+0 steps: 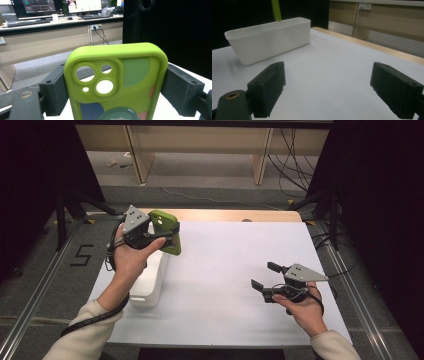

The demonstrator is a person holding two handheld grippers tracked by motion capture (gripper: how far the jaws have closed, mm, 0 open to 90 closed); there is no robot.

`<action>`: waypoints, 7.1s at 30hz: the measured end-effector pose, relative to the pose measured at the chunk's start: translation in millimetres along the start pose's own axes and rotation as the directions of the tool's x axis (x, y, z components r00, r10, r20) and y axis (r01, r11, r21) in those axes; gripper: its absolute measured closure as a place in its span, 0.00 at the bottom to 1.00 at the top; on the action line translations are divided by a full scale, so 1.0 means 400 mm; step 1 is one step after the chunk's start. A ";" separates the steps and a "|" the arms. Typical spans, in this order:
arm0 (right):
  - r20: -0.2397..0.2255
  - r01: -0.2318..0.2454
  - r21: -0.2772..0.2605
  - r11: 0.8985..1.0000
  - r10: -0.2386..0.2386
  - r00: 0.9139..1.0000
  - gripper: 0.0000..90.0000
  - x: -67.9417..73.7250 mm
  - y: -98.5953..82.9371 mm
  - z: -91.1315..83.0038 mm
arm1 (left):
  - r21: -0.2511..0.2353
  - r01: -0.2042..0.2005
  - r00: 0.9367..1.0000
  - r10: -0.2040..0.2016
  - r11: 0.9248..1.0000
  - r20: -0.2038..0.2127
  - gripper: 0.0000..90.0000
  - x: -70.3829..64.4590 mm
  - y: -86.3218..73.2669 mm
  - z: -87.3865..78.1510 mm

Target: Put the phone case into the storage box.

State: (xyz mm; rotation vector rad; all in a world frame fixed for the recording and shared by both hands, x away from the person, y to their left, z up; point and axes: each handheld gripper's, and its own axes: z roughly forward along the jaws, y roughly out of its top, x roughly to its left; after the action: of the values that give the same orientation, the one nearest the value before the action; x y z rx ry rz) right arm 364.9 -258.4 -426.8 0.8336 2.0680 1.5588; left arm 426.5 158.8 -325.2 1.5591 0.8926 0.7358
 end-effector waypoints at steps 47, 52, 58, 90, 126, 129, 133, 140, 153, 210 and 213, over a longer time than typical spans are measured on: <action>-0.008 -0.016 -0.004 1.000 0.016 1.000 0.16 -0.002 -0.004 0.004 | 0.010 0.011 0.998 -0.011 1.000 -0.062 0.18 0.058 -0.002 -0.005; -0.006 -0.017 -0.004 1.000 0.017 1.000 0.16 -0.001 -0.004 0.004 | 0.007 0.013 0.998 -0.013 1.000 -0.066 0.18 0.064 0.001 -0.006; -0.001 -0.024 -0.006 1.000 0.024 1.000 0.16 -0.004 -0.004 0.001 | 0.005 0.014 0.997 -0.014 1.000 -0.073 0.18 0.072 0.006 -0.009; 0.003 -0.029 -0.005 1.000 0.029 1.000 0.16 -0.005 -0.005 0.002 | 0.004 0.019 0.993 -0.019 1.000 -0.112 0.18 0.112 0.018 0.006; 0.008 -0.028 -0.003 1.000 0.028 1.000 0.16 -0.006 -0.007 0.002 | 0.022 0.028 0.991 -0.025 0.999 -0.128 0.18 0.134 0.015 0.049; 0.008 -0.027 -0.001 1.000 0.027 1.000 0.16 -0.007 -0.007 0.003 | 0.023 0.028 0.991 -0.025 0.999 -0.131 0.18 0.137 0.013 0.050; 0.008 -0.028 -0.001 1.000 0.028 1.000 0.16 -0.007 -0.007 0.003 | 0.023 0.027 0.991 -0.024 0.999 -0.134 0.18 0.141 0.014 0.051; 0.008 -0.027 0.000 1.000 0.027 1.000 0.16 -0.007 -0.007 0.003 | 0.026 0.026 0.989 -0.022 0.999 -0.144 0.18 0.147 0.014 0.056; 0.007 -0.027 0.002 1.000 0.027 1.000 0.16 -0.007 -0.007 0.003 | 0.044 0.030 0.986 -0.023 0.999 -0.163 0.18 0.161 0.002 0.067; 0.008 -0.029 0.007 1.000 0.029 1.000 0.16 -0.008 -0.009 0.004 | 0.092 0.048 0.977 -0.028 0.995 -0.213 0.18 0.207 -0.019 0.112; 0.009 -0.030 0.007 1.000 0.030 1.000 0.16 -0.007 -0.009 0.004 | 0.097 0.049 0.977 -0.027 0.994 -0.213 0.18 0.210 -0.020 0.117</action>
State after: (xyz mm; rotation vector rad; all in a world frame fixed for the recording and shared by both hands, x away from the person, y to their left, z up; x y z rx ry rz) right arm 367.3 -260.0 -430.9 0.8760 2.0650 1.5621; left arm 508.1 207.3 -341.9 1.5682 1.1287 0.8511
